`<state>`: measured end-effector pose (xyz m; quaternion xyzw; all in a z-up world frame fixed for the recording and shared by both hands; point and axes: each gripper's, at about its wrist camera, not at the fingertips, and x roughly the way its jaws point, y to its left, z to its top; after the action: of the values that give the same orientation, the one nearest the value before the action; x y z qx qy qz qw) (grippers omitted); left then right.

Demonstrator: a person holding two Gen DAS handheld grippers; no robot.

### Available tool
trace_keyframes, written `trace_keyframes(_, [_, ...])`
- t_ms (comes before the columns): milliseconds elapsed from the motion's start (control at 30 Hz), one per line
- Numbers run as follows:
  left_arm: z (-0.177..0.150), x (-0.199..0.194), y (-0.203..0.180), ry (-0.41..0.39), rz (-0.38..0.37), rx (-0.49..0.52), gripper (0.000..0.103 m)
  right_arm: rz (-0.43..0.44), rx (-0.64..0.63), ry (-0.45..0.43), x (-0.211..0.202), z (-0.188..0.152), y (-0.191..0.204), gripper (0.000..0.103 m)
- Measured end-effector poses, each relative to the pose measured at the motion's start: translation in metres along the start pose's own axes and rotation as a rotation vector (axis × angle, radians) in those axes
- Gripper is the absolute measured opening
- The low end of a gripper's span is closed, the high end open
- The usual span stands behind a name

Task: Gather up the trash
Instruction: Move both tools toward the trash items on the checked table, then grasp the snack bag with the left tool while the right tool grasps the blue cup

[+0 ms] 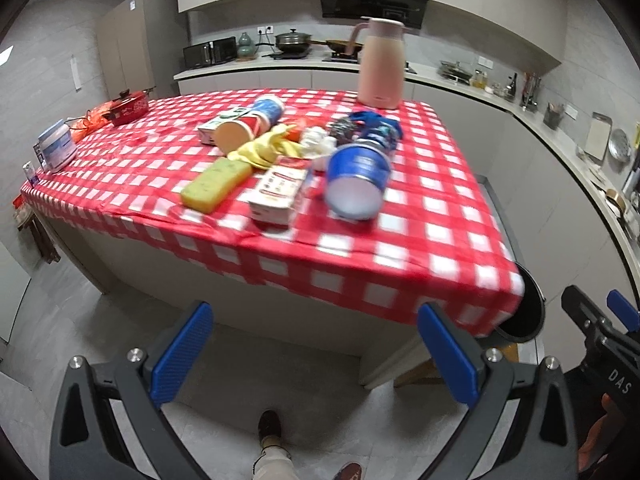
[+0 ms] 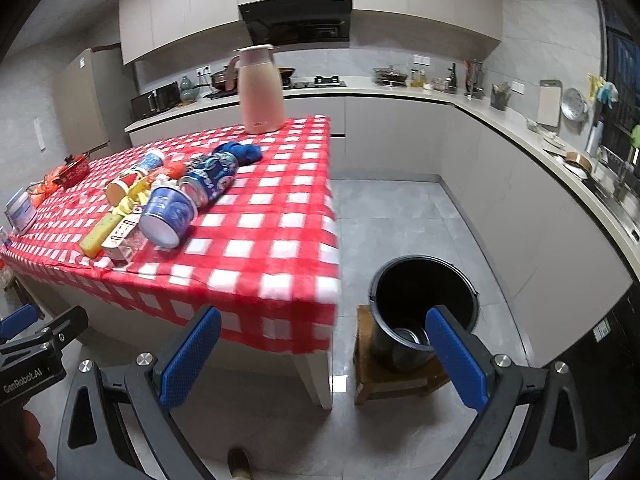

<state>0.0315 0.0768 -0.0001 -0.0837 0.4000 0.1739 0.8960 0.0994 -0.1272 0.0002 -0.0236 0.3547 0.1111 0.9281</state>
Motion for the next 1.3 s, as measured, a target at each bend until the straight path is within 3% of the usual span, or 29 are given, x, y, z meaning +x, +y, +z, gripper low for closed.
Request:
trace_keyframes(300, [0.052, 0.06, 0.046, 0.019, -0.017, 0.044, 0.103, 0.026, 0.028, 0.043, 0.056, 0.037, 0.073, 0.103])
trace_keyframes(533, [0.087, 0.108, 0.056, 0.053, -0.106, 0.151, 0.099, 0.0, 0.075, 0.05, 0.088, 0.063, 0.119, 0.103])
trace_keyframes(700, [0.098, 0.137, 0.055, 0.089, -0.144, 0.224, 0.095, -0.039, 0.126, 0.057, 0.104, 0.075, 0.135, 0.103])
trace_keyframes(800, [0.101, 0.152, 0.054, 0.12, -0.164, 0.25, 0.086, -0.047, 0.142, 0.064, 0.113, 0.08, 0.14, 0.103])
trace_keyframes(867, [0.102, 0.159, 0.053, 0.145, -0.185, 0.256, 0.082, -0.035, 0.151, 0.077, 0.121, 0.084, 0.142, 0.103])
trace_keyframes(1067, [0.101, 0.175, 0.047, 0.186, -0.205, 0.257, 0.081, 0.031, 0.138, 0.104, 0.148, 0.095, 0.154, 0.103])
trace_keyframes(1100, [0.101, 0.177, 0.047, 0.184, -0.201, 0.261, 0.08, 0.04, 0.136, 0.107, 0.151, 0.096, 0.156, 0.103])
trace_keyframes(1167, [0.1, 0.182, 0.047, 0.187, -0.208, 0.261, 0.056, 0.054, 0.127, 0.116, 0.158, 0.098, 0.16, 0.103])
trace_keyframes(1300, [0.1, 0.182, 0.053, 0.179, -0.231, 0.248, 0.052, 0.1, 0.121, 0.155, 0.174, 0.099, 0.166, 0.103])
